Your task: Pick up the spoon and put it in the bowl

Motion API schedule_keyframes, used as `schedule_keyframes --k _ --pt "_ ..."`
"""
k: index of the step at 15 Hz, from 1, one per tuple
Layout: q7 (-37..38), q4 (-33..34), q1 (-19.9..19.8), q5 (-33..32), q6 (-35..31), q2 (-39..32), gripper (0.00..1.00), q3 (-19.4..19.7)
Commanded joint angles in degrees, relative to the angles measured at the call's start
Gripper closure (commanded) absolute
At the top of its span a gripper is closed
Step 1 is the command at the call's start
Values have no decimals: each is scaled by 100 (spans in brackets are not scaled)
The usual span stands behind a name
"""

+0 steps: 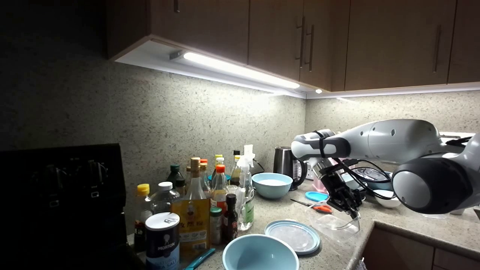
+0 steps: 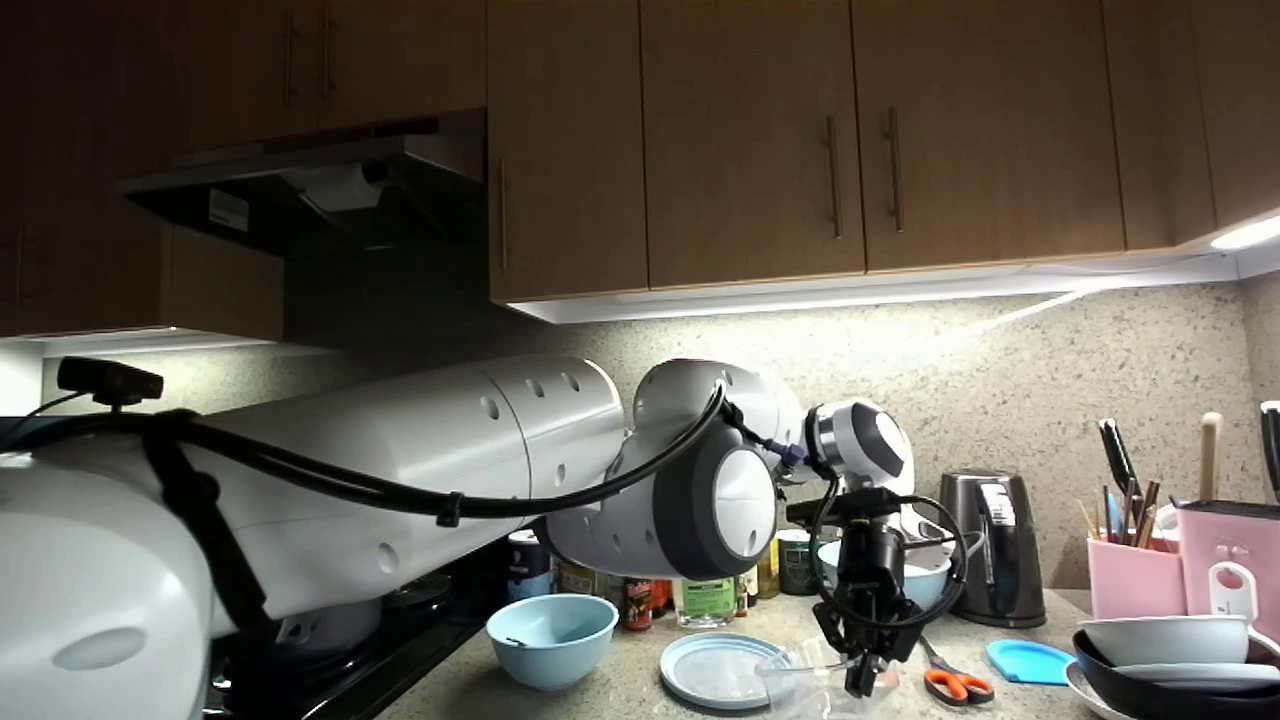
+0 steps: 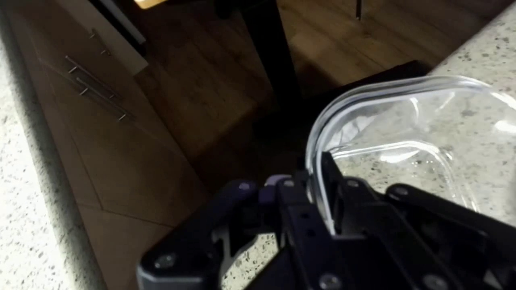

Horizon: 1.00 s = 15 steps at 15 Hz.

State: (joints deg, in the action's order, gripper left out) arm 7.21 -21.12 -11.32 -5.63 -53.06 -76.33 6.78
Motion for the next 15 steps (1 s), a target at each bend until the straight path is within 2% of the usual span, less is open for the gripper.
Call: schedule_keyframes --k 1,3,4,5,8,10,15 --pt "1267 -161 -118 654 133 89 90 -255" --pt "1934 -157 -190 1009 -72 48 92 -374" --pt "1291 -128 -72 684 -21 65 93 -204" --pt "1363 -130 -79 727 -26 68 91 -220" --pt "1350 -130 -73 723 -27 68 93 -216" --pt "2216 -125 -267 1149 -155 110 93 -387" --pt "3397 -190 -498 1772 -583 115 92 -588"
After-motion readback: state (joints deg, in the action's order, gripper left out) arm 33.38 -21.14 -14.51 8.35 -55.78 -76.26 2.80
